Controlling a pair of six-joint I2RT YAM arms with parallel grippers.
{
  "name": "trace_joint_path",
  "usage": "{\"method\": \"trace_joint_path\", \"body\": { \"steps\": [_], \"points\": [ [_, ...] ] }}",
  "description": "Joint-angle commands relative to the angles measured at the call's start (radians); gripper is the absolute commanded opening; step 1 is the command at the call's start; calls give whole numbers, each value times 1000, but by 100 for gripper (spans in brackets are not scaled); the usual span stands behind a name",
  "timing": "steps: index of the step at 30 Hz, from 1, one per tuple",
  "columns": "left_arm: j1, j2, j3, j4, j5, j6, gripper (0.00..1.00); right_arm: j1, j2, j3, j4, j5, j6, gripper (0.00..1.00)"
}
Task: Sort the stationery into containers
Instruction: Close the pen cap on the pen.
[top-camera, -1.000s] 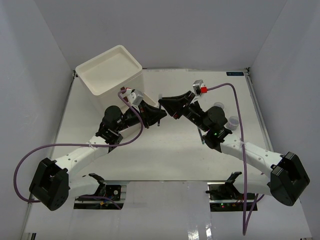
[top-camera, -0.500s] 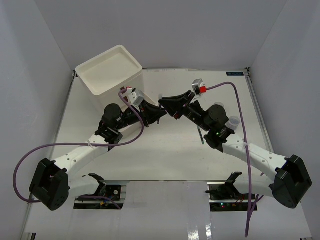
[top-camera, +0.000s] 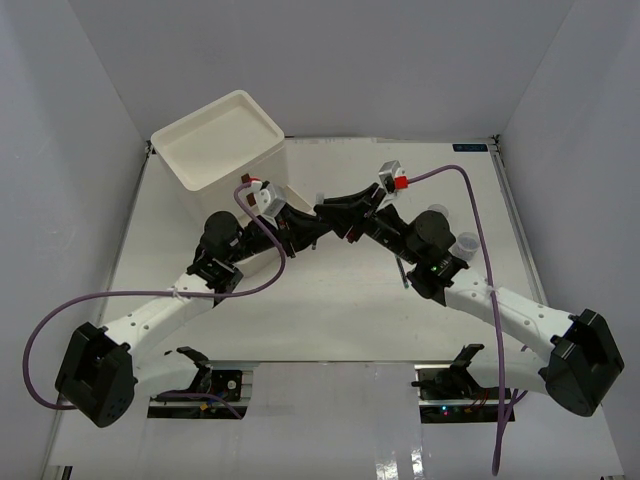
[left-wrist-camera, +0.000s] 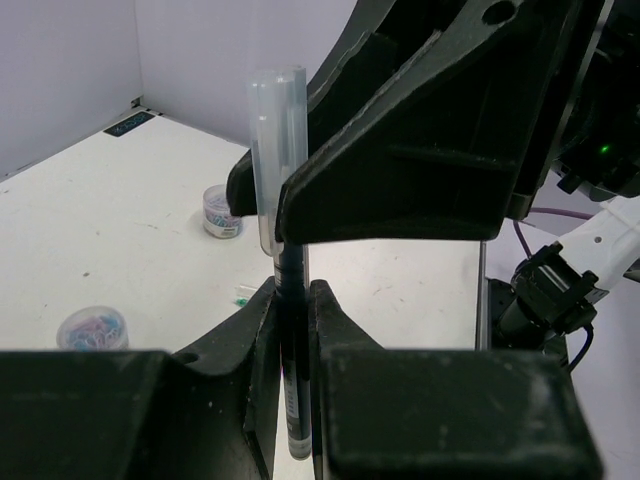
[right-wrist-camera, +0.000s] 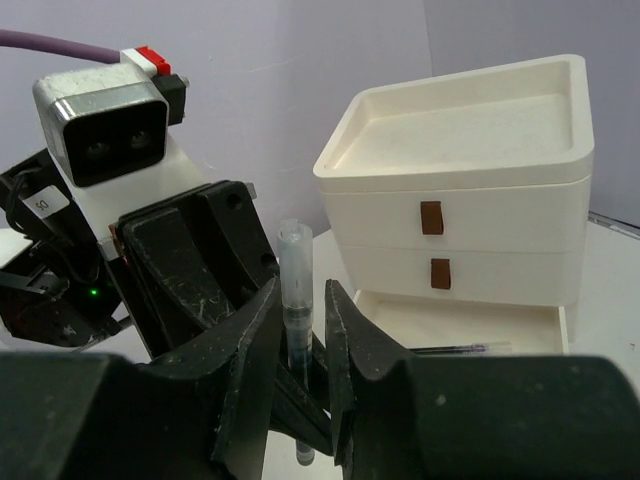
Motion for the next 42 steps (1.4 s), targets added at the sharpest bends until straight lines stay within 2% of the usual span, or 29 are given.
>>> {"method": "trace_joint_path", "body": {
  "steps": [1, 10, 15, 18, 19, 21, 22, 24, 27, 32, 39, 42],
  "points": [
    [0, -64, 3, 82, 51, 9, 19, 7, 2, -6, -49, -8, -38, 29],
    [0, -70, -3, 72, 55, 15, 19, 8, -28, -1, -92, -2, -64, 36],
    [0, -65, -3, 67, 60, 18, 19, 7, -76, -1, -153, -2, -91, 47],
    [0, -67, 0, 58, 63, 27, 19, 7, -107, -6, -210, -3, -107, 57],
    [0, -67, 0, 53, 61, 32, 19, 7, -117, -7, -225, -5, -117, 68],
    [0, -67, 3, 44, 64, 42, 19, 7, -143, -9, -274, -8, -131, 77],
    [0, -67, 8, 36, 67, 45, 19, 5, -153, -4, -294, -10, -150, 88],
    [0, -64, 11, 30, 84, 52, 19, 7, -166, 18, -338, -23, -177, 96],
    [0, -56, 28, 3, 110, 67, 19, 5, -171, 89, -455, -46, -258, 90],
    [0, -47, 49, -37, 147, 85, 19, -2, -177, 169, -578, -109, -431, 90],
    [0, -39, 60, -60, 169, 98, 19, -70, -162, 310, -682, -206, -452, 91],
    [0, -36, 66, -66, 190, 98, 18, -79, -137, 338, -681, -246, -450, 96]
  ]
}}
